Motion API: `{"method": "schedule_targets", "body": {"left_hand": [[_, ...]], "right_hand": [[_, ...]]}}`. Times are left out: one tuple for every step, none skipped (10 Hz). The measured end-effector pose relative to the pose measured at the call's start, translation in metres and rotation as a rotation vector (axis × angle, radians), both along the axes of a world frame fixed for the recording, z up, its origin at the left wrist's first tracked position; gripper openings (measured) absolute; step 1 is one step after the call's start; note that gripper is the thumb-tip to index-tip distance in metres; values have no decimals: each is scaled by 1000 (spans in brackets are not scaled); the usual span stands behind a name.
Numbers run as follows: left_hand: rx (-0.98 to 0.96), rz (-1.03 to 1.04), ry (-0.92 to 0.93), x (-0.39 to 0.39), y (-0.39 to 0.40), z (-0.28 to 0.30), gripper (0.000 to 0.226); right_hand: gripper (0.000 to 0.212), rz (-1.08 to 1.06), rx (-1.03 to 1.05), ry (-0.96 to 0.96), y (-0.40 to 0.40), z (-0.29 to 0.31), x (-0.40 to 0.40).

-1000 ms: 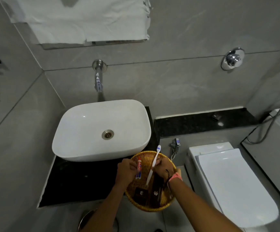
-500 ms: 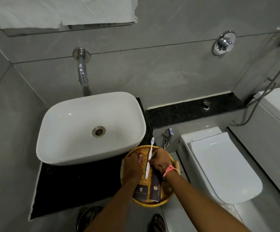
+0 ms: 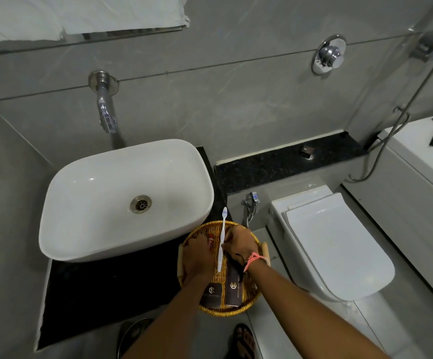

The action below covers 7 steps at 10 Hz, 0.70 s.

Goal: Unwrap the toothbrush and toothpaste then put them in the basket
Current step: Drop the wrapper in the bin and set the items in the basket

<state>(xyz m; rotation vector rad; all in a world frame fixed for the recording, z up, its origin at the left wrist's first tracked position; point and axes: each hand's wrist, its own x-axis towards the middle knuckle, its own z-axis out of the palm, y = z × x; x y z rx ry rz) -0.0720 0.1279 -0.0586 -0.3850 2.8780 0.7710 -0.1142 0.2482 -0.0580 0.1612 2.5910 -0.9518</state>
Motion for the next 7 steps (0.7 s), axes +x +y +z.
{"method": "schedule_targets", "body": {"left_hand": [[-21,-58,23,2,-2,1,28],[9,-93,32,5,-6,1,28],[34,-101,46,8,-10,2,28],[-2,-160,44,10,-12,4,26],[-155,-287,55,15,-16,5,28],[-378,-382,154,27,-27,17,34],[-482,-382,362,30,-42,33,44]], "right_hand": [[17,8,4,6,-1,1,2],[17,-9,1,23,-2,2,3],[22,-2,-10,-12,-1,2,9],[24,51,19,-31,0,3,13],[14,87,95,110,2,13,14],[9,141,172,176,7,21,18],[26,181,246,264,13,29,27]]}}
